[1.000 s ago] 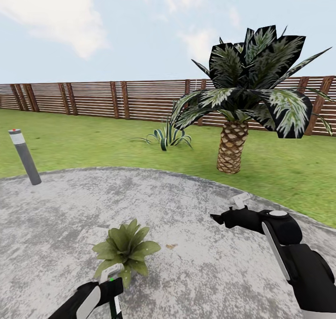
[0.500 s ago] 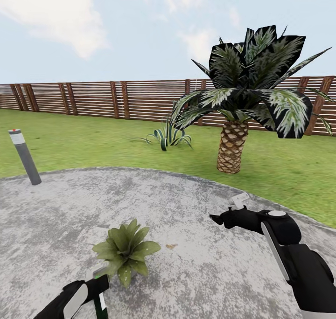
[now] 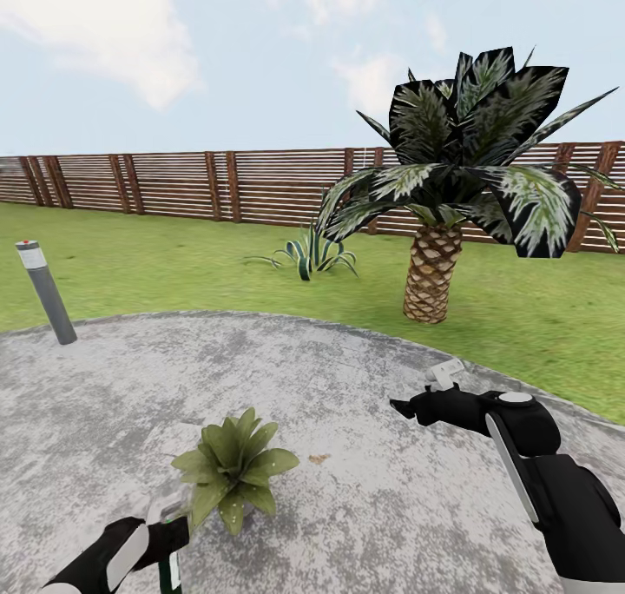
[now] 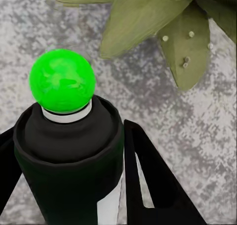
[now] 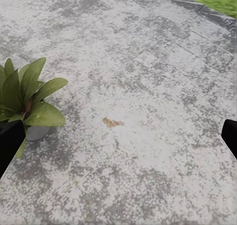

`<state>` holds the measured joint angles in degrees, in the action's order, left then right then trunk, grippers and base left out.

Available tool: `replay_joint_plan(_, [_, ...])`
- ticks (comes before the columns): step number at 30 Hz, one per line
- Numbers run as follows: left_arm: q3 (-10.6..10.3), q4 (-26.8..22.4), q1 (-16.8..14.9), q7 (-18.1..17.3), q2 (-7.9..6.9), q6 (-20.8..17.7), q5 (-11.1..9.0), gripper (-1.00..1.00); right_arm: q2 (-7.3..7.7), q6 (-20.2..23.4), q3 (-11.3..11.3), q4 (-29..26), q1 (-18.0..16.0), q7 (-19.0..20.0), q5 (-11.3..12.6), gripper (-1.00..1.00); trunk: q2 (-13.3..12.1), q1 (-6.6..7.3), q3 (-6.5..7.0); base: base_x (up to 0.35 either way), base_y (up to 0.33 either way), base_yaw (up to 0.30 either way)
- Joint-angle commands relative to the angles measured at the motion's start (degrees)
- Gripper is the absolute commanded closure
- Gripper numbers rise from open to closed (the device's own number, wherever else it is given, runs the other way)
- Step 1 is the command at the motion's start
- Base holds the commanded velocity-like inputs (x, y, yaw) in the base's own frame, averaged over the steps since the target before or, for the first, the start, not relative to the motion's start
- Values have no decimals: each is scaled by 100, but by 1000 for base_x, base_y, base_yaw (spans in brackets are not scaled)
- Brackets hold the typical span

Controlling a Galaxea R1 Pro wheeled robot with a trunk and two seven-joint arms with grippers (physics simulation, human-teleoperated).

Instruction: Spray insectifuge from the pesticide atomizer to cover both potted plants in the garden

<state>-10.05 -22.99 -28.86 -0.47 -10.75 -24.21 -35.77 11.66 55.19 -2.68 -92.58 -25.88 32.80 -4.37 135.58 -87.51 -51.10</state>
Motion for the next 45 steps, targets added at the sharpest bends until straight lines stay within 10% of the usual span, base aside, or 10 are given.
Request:
replay_joint_plan(1, [-19,72,-4,-3,0,-25,155,100,3,18,-4,-6,-5,39,-47,-100,3,1,-6,0,0,0])
replay_joint_plan(5, [-23,188,-6,77,27,7,599,100,10,18,20,-6,-5,42,-47,-100,3,1,-6,0,0,0])
replay_joint_plan(15, [-40,206,-3,95,54,322,723,100,2,24,61,-7,-6,35,-48,-100,3,1,-5,68,46,-1])
replay_joint_plan(21, [-98,207,-5,83,92,261,1127,100,-5,51,59,-7,-13,34,-47,-100,3,1,10,30,16,-195])
replay_joint_plan(45, [-494,649,-401,97,352,-94,1123,100,5,44,54,-7,-14,35,-47,-100,3,1,16,1,0,-28])
